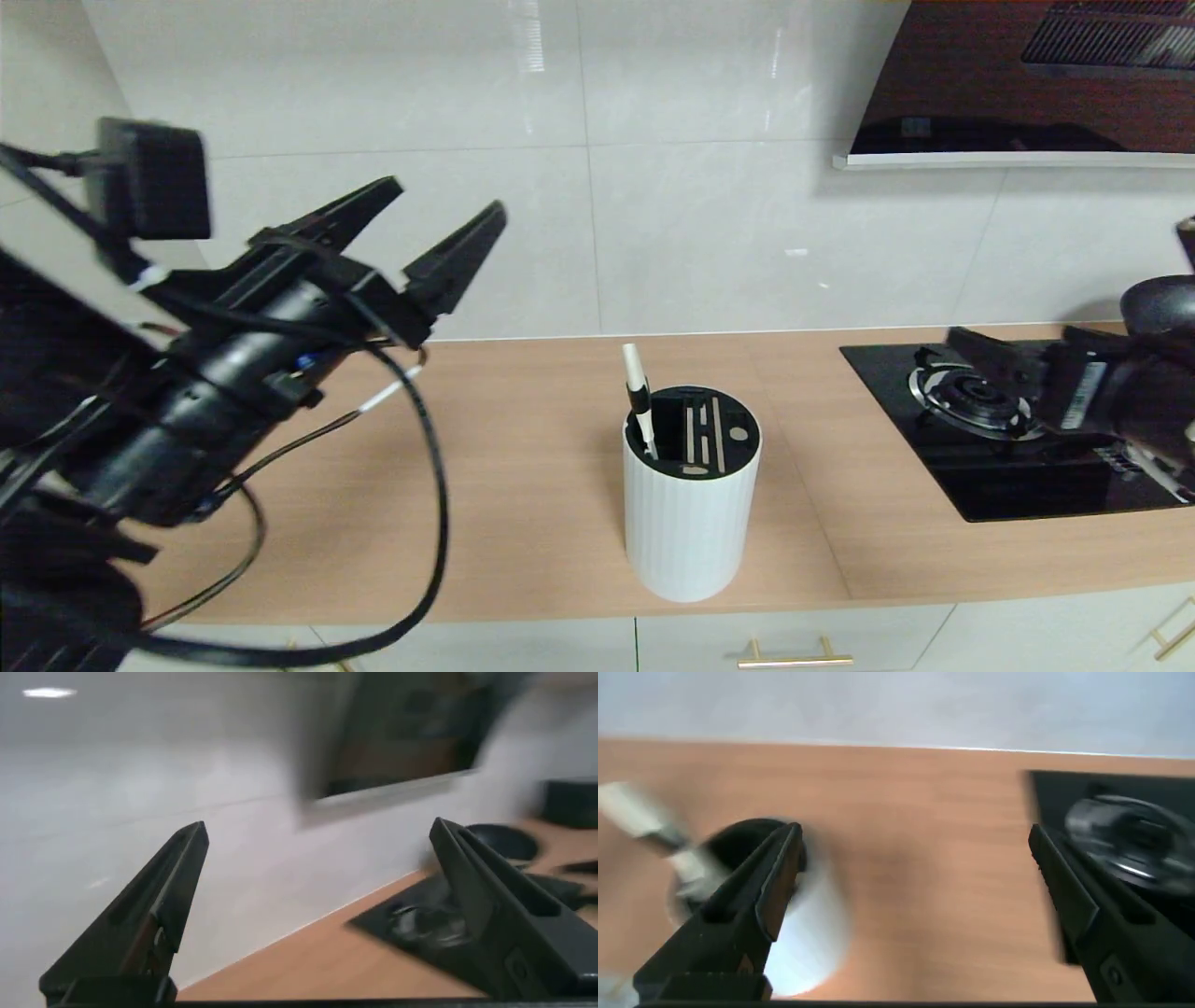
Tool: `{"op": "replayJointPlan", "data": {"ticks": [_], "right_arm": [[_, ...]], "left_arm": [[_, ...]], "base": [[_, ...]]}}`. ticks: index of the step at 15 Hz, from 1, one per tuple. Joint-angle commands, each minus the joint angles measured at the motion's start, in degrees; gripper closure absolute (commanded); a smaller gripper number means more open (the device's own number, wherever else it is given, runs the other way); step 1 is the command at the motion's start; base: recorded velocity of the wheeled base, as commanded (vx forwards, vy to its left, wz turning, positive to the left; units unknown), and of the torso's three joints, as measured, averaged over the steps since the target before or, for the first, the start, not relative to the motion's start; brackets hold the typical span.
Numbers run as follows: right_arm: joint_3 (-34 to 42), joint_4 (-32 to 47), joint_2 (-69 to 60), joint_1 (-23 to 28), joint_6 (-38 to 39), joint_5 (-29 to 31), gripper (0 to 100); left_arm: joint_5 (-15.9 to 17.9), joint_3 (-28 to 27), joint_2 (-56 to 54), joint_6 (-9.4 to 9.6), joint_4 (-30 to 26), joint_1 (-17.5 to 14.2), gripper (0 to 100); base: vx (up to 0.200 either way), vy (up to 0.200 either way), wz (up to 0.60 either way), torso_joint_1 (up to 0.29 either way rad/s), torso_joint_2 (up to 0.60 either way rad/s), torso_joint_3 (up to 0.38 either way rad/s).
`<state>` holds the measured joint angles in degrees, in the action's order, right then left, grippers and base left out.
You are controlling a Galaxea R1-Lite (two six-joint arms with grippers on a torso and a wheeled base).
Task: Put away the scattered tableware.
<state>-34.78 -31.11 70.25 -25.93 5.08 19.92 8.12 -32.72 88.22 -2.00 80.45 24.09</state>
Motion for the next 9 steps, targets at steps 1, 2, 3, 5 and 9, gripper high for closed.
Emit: {"op": "replayJointPlan", "data": {"ticks": [1, 2, 3, 5, 9], "right_arm": [[13.77, -0.88, -20.07, 7.82, -0.07, -6.21, 0], [17.55, 0.35, -28.68, 7.91, -0.34, -7.88, 0], [18.26, 1.93, -32.29, 8.00, -0.51, -7.44, 0], [18.52, 10.46, -41.95, 12.92, -1.13, -6.21, 0], [17.90, 25.40, -58.65, 15.38, -8.25, -6.12, 0]], "left_arm": [[-0.82, 16.28, -20.64, -1.43, -4.77, -9.15, 0], [-0.91, 20.41, -30.13, -1.52, -11.98, -10.29, 0], [-1.00, 21.29, -36.02, -1.60, -17.69, -10.29, 0], [-2.23, 19.54, -54.65, -1.60, -42.56, -10.38, 0], [-1.79, 13.30, -75.22, -4.77, -74.03, -16.79, 0]], "base": [[0.000, 0.000, 0.00, 0.000, 0.00, 0.000], [0.000, 0.000, 0.00, 0.000, 0.00, 0.000], [0.000, 0.000, 0.00, 0.000, 0.00, 0.000], [0.000, 0.000, 0.00, 0.000, 0.00, 0.000], [0.000, 0.000, 0.00, 0.000, 0.00, 0.000]]}}
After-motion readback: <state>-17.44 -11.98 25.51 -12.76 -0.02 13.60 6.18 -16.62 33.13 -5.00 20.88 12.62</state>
